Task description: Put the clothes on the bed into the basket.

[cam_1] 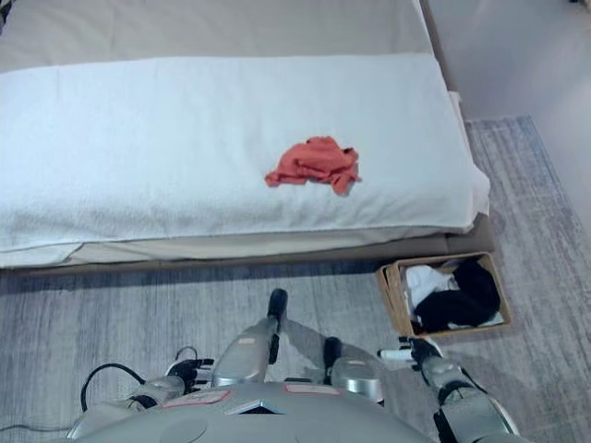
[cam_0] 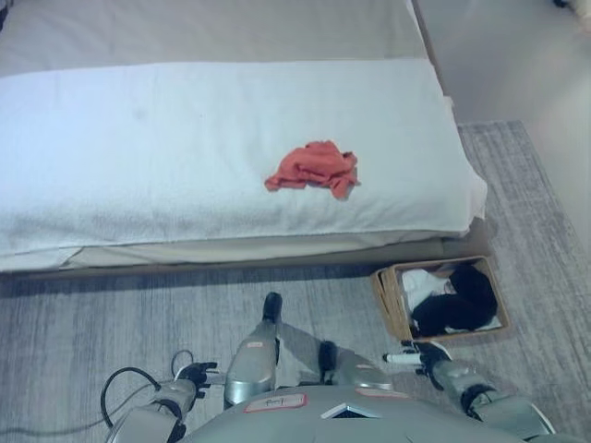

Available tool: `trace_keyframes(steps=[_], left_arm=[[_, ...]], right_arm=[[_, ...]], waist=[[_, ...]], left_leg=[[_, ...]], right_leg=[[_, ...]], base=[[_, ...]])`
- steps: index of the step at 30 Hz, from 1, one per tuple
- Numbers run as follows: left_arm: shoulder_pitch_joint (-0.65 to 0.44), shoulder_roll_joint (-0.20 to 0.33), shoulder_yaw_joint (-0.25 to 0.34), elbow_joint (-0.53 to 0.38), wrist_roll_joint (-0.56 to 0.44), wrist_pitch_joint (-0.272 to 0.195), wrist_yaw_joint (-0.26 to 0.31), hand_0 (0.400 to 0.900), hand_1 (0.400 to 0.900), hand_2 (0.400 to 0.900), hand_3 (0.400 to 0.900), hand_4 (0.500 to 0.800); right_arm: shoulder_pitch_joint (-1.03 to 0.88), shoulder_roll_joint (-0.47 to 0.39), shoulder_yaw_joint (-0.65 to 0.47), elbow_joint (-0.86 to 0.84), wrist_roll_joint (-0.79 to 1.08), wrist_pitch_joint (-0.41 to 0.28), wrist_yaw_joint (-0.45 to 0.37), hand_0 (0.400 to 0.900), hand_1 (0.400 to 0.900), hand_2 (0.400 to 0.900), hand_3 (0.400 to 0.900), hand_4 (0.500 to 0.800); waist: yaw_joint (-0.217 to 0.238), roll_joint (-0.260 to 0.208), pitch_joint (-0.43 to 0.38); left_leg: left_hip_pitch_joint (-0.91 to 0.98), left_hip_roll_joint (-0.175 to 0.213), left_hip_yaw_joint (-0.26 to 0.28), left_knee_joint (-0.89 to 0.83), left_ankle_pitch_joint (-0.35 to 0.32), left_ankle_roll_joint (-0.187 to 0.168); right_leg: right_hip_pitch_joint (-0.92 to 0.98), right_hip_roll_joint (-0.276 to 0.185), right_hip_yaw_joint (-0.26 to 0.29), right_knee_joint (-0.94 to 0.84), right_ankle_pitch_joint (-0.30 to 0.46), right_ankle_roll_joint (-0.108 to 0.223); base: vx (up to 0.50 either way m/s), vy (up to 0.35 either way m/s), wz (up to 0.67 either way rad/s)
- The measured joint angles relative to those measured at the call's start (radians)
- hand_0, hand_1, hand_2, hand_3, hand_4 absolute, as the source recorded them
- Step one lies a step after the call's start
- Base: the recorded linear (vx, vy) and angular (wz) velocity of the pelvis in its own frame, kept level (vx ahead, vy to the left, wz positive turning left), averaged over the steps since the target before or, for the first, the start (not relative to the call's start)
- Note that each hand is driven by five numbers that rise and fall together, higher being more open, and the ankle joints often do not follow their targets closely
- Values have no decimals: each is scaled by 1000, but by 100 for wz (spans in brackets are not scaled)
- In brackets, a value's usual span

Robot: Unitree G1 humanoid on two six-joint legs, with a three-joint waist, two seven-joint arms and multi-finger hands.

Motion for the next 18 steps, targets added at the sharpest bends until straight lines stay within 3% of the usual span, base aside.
trace_keyframes(steps=[3, 5, 9, 10, 11, 14, 16, 18], left_arm=[[-42, 29, -6, -6, 0, -2, 0, 900, 900, 900, 900, 800], [-69, 47, -6, -37, -1, -20, 0, 900, 900, 900, 900, 800], [-110, 52, -16, -38, -2, -19, -1, 900, 900, 900, 900, 800], [-109, 55, -23, -35, -2, -19, 0, 900, 900, 900, 900, 800], [-107, 60, -27, -28, -3, -16, 0, 900, 900, 900, 900, 800], [-115, 69, -26, -23, -4, -16, 1, 900, 900, 900, 900, 800], [-120, 61, -25, -5, -4, -16, 0, 900, 900, 900, 900, 800], [-120, 56, -21, 10, -4, -15, 0, 900, 900, 900, 900, 800]], right_arm=[[-8, 24, 0, -9, 1, 5, 11, 900, 900, 900, 900, 800], [-14, 37, 0, -20, 2, 4, 24, 900, 900, 900, 900, 800], [-41, 46, 1, -25, 2, 6, 28, 900, 900, 900, 900, 800], [-49, 47, 1, -29, 2, 6, 28, 900, 900, 900, 900, 800], [-40, 46, 2, -35, 2, 3, 27, 900, 900, 900, 900, 800], [-59, 46, 3, -49, 3, 4, 24, 900, 900, 900, 900, 800], [-73, 41, 3, -47, 4, 5, 22, 900, 900, 900, 900, 800], [-79, 37, 2, -62, 4, 7, 22, 900, 900, 900, 900, 800]], waist=[[-18, -39, -27], [-22, -42, -33], [-38, -49, -33], [-46, -48, -31], [-48, -46, -29], [-47, -45, -13], [-51, -35, -1], [-58, -32, 25]], left_leg=[[5, -50, 39, 25, -39, 82], [24, -54, 62, 25, -40, 104], [62, -84, 52, 48, -70, 170], [80, -88, 36, 46, -81, 190], [112, -81, 31, 21, -86, 211], [143, -75, -1, 4, -91, 216], [150, -67, -24, -1, -89, 216], [170, -67, -44, -7, -92, 211]], right_leg=[[-66, -49, 17, 148, -47, 60], [-130, -51, 42, 339, -91, 110], [-205, -64, 37, 583, -48, 142], [-213, -61, 38, 612, -48, 143], [-226, -52, 28, 635, -70, 122], [-243, -46, -34, 520, -77, 106], [-244, -39, -54, 329, -69, 96], [-244, -66, -48, 113, 10, 97]], base=[[264, 194, -23], [221, 189, -12], [241, 155, 18], [289, 83, 28], [292, 49, 26], [264, -27, 37], [239, -116, 39], [220, -153, 39]])
